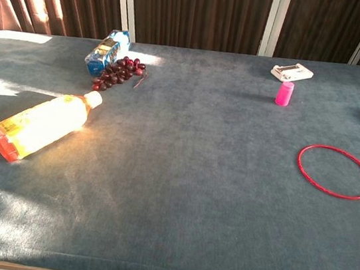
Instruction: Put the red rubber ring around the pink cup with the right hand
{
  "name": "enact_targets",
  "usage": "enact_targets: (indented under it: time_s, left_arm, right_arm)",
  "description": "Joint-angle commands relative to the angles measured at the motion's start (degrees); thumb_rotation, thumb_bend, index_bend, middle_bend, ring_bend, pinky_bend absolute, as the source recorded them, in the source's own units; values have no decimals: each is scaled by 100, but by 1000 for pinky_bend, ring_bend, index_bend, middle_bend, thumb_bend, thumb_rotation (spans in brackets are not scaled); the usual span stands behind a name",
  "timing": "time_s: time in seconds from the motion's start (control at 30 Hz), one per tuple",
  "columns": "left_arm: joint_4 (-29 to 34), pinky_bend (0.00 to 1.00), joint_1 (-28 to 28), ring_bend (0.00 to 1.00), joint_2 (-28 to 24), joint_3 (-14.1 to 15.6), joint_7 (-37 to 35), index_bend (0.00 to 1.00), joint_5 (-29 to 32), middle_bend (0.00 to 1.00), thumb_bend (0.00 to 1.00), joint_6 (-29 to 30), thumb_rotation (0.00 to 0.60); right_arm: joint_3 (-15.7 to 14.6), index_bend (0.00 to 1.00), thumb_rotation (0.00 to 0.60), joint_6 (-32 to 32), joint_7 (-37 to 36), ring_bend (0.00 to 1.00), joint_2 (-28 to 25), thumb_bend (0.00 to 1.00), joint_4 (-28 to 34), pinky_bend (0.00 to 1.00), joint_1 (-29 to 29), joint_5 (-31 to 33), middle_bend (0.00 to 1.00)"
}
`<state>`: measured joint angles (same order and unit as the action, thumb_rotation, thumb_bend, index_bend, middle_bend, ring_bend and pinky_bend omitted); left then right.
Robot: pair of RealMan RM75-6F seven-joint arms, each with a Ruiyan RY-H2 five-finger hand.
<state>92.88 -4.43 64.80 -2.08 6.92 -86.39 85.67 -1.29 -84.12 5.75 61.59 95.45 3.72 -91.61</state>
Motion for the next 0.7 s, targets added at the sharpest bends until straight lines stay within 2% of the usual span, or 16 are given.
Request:
enact_targets:
  time_s: [0.03,0.4,0.47,0.53,0.63,0.7]
  left_arm:
    - [3,282,2,69,-4,6,1,259,-1,107,520,0,600]
    - [21,283,-15,69,-20,25,-14,263,-6,109,521,-34,600]
    - [41,284,-7,69,-30,36,-3,263,-19,111,522,-19,600]
    - [54,284,9,69,-35,47,-3,265,-51,116,521,19,600]
    - [36,285,4,74,-32,43,-26,268,-66,121,521,29,600]
    - [32,287,0,76,-35,43,-18,269,-42,122,520,7,600]
  right_arm:
    - [-2,0,600,-3,3,0,-2,166,5,153,-4,-10,0]
    - [34,4,600,83,-78,0,19,166,-66,154,52,1,0]
    - [47,28,600,87,-120,10,68,166,-135,181,77,-31,9]
    - [56,65,600,96,-185,51,129,165,-241,253,116,-93,60]
    - [89,160,600,183,-347,230,220,167,-393,465,204,-108,238]
    - [148,236,600,259,-434,332,280,186,-470,608,276,-53,319]
